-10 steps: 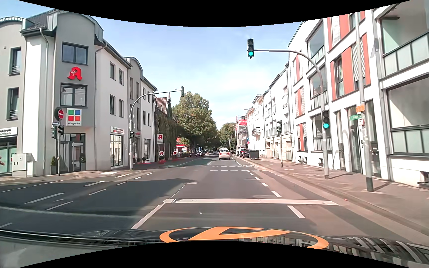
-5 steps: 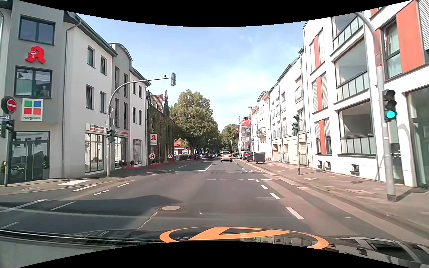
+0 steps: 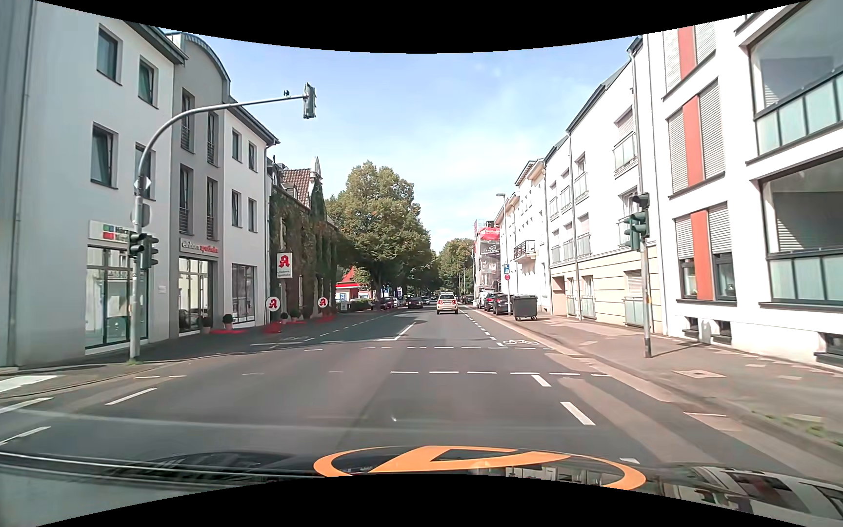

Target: Follow the waypoints while adhering to traffic rules and regulations

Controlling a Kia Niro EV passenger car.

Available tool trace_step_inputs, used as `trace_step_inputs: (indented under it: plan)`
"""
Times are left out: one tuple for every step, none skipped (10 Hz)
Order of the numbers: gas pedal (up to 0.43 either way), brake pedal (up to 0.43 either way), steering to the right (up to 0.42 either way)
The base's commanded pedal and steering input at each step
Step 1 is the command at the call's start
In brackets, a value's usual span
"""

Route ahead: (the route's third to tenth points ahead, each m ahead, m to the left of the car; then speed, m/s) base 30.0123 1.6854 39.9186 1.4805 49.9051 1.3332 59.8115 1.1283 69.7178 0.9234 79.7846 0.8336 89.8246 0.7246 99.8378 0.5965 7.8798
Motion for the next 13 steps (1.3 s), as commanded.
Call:
trace_step_inputs:
  plan:
    - [0.079,0.000,-0.013]
    - [0.079,0.000,-0.013]
    - [0.079,0.000,-0.013]
    - [0.079,0.000,-0.013]
    - [0.079,0.000,-0.012]
    - [0.079,0.000,-0.009]
    - [0.079,0.000,-0.006]
    - [0.079,0.000,-0.004]
    - [0.079,0.000,-0.003]
    - [0.079,0.000,-0.002]
    - [0.079,0.000,0.000]
    - [0.079,0.000,0.001]
    - [0.079,0.000,0.001]
